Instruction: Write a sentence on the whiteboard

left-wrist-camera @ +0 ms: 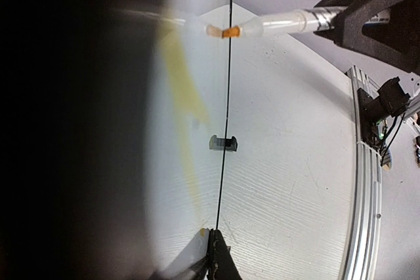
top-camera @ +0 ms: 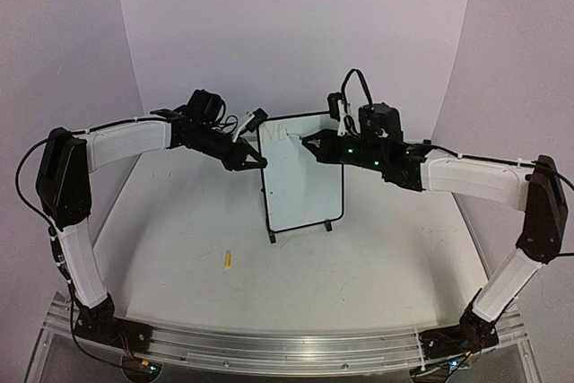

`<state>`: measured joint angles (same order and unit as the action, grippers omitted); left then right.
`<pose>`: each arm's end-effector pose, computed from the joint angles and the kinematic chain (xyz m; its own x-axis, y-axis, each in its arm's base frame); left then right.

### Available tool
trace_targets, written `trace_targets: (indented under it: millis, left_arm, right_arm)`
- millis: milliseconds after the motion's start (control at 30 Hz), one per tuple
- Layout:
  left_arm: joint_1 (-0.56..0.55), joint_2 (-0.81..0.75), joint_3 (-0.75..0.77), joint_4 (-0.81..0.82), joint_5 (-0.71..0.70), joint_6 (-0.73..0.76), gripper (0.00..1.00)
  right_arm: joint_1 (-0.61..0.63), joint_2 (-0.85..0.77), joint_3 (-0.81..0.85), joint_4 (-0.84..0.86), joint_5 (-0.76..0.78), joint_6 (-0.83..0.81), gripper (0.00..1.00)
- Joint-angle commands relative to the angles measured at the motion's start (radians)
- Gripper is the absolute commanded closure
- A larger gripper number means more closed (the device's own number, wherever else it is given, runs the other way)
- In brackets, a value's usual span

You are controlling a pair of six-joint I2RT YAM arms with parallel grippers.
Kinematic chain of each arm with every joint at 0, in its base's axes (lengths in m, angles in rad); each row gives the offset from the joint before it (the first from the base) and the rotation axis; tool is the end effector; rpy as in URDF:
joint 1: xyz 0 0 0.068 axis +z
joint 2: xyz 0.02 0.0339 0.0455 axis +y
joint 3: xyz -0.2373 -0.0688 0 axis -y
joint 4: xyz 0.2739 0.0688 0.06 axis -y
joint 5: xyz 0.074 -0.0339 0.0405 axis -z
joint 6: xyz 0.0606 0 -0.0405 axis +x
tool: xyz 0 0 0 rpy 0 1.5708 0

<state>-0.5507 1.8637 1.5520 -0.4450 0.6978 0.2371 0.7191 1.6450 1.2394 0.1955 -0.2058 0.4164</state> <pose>0.3675 -0.2714 0.2311 -0.3810 0.4452 -0.8104 0.9141 0.3127 -0.2580 0.3254 0.3013 0.2694 -0.4651 0.1190 -0.8772 -0.6638 0.6088 0.4346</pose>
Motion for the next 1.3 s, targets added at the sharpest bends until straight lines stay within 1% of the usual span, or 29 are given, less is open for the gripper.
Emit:
trace_targets:
  millis: [0, 500, 800, 1267]
  left_arm:
    - [-0.009, -0.021, 0.014, -0.088, -0.056, 0.051, 1.0]
    - [-0.009, -0.02, 0.011, -0.09, -0.056, 0.053, 1.0]
    - [-0.009, -0.018, 0.012, -0.09, -0.056, 0.054, 1.0]
    - [-0.009, -0.021, 0.012, -0.092, -0.056, 0.055, 1.0]
  right_arm:
    - [-0.004, -0.031, -0.037, 0.003, 0.065, 0.003, 1.0]
    - [-0.006, -0.045, 0.025, 0.002, 0.107, -0.019, 1.0]
    - [-0.018, -0.033, 0.064, 0.002, 0.1, -0.028, 1.0]
    - [-0.026, -0.048, -0.018, -0.013, 0.098, -0.011, 1.0]
